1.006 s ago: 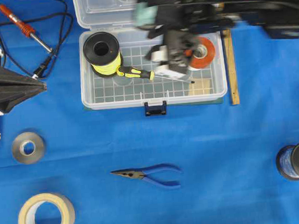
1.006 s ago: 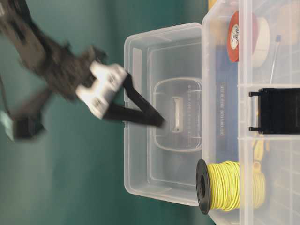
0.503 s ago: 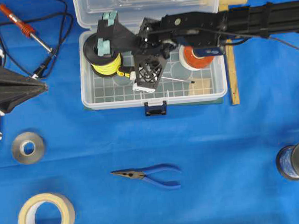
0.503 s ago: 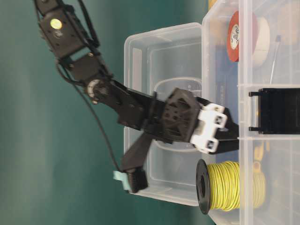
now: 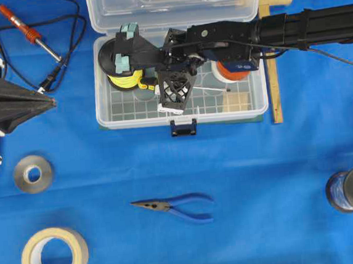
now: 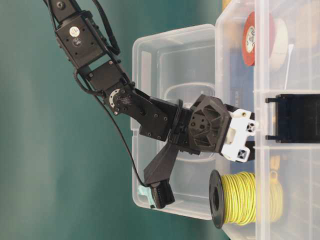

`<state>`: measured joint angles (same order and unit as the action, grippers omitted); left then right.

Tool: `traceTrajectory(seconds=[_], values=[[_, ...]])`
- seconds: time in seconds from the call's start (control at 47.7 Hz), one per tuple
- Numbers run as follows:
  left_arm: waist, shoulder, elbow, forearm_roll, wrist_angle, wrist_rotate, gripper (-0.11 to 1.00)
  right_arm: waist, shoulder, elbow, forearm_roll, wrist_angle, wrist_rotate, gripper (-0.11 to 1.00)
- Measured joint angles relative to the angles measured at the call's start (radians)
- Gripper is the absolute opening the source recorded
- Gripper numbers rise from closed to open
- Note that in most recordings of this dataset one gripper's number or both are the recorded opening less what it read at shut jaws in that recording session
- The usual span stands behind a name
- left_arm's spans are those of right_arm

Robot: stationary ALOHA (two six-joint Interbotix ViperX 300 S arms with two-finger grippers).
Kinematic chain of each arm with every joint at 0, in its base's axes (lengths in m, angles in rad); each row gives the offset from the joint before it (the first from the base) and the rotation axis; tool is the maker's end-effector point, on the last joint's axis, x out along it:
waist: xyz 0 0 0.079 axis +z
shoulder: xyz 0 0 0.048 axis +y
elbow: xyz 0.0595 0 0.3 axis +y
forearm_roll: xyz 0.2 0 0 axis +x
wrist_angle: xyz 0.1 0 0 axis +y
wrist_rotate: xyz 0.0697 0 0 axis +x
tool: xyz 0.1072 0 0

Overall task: Pick the screwdriver from the toolbox among several items.
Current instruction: 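Lift the screwdriver out of the toolbox with the right gripper, then carry the held screwdriver toward the front of the table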

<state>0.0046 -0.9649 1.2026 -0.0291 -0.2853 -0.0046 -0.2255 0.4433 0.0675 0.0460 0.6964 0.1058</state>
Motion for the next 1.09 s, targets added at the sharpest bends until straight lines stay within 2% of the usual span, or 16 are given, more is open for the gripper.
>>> traceTrajectory(seconds=[0.105, 0.294, 0.524, 0.65, 0.755, 0.943, 1.09], values=[[0.000, 0.000, -0.002, 0.000, 0.000, -0.002, 0.00, 0.000, -0.028, 0.002, 0.002, 0.040, 0.005, 0.26], [0.000, 0.000, 0.000, -0.002, 0.000, -0.008, 0.00, 0.000, -0.166, 0.000, 0.002, 0.127, 0.014, 0.26], [0.000, -0.005, -0.002, -0.002, 0.000, -0.008, 0.00, 0.028, -0.341, 0.002, -0.015, 0.233, 0.110, 0.26], [0.000, -0.009, -0.002, -0.002, 0.000, -0.008, 0.00, 0.103, -0.387, 0.006, -0.025, 0.241, 0.155, 0.26], [0.000, -0.009, -0.002, -0.002, 0.000, -0.008, 0.00, 0.201, -0.382, 0.011, -0.032, 0.218, 0.216, 0.26], [0.000, -0.009, 0.000, 0.000, 0.000, -0.008, 0.00, 0.364, -0.304, 0.011, -0.115, 0.132, 0.367, 0.26], [0.000, -0.009, -0.002, -0.002, -0.002, -0.008, 0.00, 0.420, -0.210, 0.002, -0.153, 0.107, 0.440, 0.26]])
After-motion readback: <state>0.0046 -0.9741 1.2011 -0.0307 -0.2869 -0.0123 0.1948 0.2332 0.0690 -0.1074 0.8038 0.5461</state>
